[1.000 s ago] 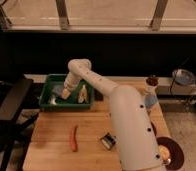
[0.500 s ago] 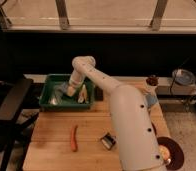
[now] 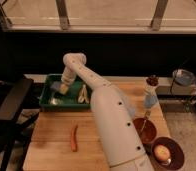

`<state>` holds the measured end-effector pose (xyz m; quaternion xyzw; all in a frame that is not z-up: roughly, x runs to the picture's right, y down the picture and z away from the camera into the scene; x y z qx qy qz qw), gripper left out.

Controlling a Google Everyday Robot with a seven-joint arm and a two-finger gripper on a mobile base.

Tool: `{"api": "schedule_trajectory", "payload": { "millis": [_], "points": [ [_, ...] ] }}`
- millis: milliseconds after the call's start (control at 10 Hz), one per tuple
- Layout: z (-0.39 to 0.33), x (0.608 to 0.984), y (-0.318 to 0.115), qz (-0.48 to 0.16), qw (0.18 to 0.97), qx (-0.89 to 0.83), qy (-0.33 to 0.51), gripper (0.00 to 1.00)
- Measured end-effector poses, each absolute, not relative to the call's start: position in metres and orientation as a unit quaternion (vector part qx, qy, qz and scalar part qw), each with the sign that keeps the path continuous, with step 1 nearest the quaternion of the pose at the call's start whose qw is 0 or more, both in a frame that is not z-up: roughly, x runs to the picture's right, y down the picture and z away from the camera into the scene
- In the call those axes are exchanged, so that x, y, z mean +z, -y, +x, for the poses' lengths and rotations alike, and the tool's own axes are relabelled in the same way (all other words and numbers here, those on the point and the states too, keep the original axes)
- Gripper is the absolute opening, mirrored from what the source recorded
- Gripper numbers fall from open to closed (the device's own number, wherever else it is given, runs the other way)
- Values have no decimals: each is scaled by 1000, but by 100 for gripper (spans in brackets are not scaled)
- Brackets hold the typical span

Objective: Wipe tray with sponge

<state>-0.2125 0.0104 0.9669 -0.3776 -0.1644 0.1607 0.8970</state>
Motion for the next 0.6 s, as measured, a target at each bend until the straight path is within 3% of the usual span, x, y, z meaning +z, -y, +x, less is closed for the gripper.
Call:
{"api": "schedule_trajectory", "payload": {
  "millis": [300, 600],
  "points": [
    [-199, 951, -40, -380, 894, 168, 168, 0],
    [-163, 945, -43, -375, 895, 192, 146, 0]
  ]
}}
